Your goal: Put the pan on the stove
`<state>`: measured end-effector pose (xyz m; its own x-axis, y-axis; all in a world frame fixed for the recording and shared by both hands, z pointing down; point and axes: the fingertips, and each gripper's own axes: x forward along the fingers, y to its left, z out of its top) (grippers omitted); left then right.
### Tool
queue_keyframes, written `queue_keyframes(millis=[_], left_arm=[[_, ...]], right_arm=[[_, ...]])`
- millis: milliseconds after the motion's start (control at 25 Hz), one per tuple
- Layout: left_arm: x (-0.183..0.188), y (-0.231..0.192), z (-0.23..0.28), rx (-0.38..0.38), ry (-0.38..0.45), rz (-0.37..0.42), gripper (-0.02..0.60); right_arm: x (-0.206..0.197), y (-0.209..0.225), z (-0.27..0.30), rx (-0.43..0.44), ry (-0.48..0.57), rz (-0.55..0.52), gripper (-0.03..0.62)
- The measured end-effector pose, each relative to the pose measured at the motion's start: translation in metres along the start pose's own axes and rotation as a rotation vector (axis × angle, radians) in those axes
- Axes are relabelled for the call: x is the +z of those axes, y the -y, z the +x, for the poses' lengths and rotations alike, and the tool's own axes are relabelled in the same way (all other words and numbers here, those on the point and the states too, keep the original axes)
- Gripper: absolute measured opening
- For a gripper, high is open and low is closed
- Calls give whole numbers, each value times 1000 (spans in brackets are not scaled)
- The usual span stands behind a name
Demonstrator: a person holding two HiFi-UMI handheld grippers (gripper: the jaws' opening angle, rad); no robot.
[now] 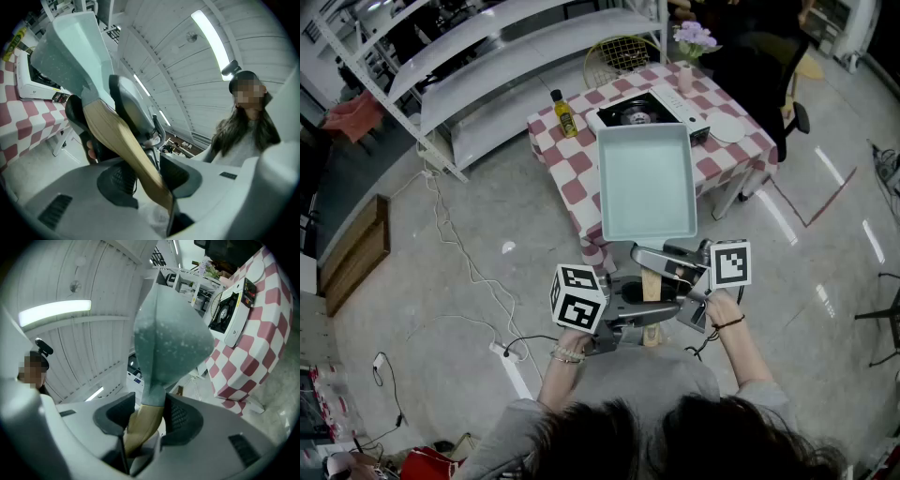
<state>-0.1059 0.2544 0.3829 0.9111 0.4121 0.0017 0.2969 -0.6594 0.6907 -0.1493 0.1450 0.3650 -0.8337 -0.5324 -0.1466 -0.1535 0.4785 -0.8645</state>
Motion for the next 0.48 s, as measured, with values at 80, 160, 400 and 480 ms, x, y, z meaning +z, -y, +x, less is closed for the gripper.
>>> queue_keyframes(millis=[80, 160, 400, 480], left_arm=[[-1, 1, 0, 1, -2, -2, 152], [-2, 1, 0, 2, -3, -5, 152], [-4, 4, 6, 9, -1, -14, 153], [-5, 4, 9, 13, -1, -15, 152]], right_arm=[[-1, -1, 0, 1, 1, -1, 187], [-2, -2, 0, -1, 1, -1, 187], [-5, -3, -7, -7, -16, 2, 187], [-6, -3, -9, -6, -20, 5, 187]])
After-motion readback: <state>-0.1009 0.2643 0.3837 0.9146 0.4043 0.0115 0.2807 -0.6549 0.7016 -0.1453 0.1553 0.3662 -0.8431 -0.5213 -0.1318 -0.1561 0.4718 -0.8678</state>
